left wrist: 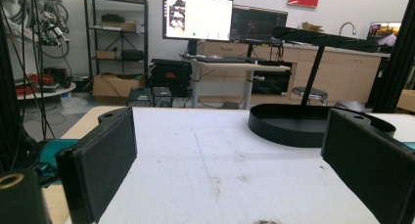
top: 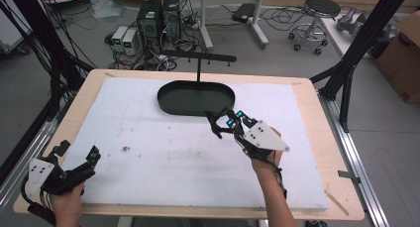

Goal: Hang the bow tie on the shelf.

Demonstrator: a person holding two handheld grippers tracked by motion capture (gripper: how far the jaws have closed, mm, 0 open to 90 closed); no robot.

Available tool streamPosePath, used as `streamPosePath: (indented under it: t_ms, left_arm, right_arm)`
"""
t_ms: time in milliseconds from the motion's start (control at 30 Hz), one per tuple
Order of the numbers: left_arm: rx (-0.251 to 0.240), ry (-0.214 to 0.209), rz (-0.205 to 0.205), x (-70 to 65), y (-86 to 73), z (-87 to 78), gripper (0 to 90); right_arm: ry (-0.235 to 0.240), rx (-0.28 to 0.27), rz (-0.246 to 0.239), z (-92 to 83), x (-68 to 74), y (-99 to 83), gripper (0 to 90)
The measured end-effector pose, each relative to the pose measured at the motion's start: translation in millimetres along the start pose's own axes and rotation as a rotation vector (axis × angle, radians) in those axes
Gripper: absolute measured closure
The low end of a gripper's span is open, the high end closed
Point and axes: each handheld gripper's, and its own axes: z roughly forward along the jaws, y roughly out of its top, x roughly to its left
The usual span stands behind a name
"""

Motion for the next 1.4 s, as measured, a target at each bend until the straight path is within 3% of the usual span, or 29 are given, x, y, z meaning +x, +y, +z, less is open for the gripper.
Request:
streamPosePath:
  t_ms: [167, 367, 533, 700, 867, 1200, 1400]
  left_arm:
    - [0.004, -0.002, 0.0, 0.0, -1.0, 1.6, 6.8]
    - [0.005, -0.002, 0.0, 0.2, -1.3, 1.5, 6.9]
    - [0.008, -0.003, -0.002, 0.5, -2.1, 1.7, 6.9]
    - [0.01, -0.002, -0.004, 1.1, -2.6, 1.0, 6.8]
    - [0.007, -0.003, -0.006, 1.1, -2.5, 0.0, 6.9]
    - [0.009, -0.013, -0.01, -0.4, -3.3, 1.2, 6.8]
    - [0.014, -0.019, -0.012, -2.7, -5.2, 3.6, 6.8]
  right_arm:
    - [0.002, -0.021, -0.011, 14.0, -15.4, 10.7, 86.4]
    - [-0.002, -0.031, -0.088, 36.3, -29.7, 18.1, 86.4]
    - [-0.011, -0.045, -0.095, 47.6, -36.9, 19.7, 86.4]
    - [-0.026, -0.024, -0.086, 70.2, -52.0, 22.0, 86.4]
    - [-0.068, -0.042, -0.045, 87.9, -68.3, 21.0, 86.4]
    - [-0.119, -0.069, 0.014, 117.9, -86.6, 16.0, 86.4]
    - [-0.131, -0.039, 0.034, 132.8, -95.0, 8.5, 86.4]
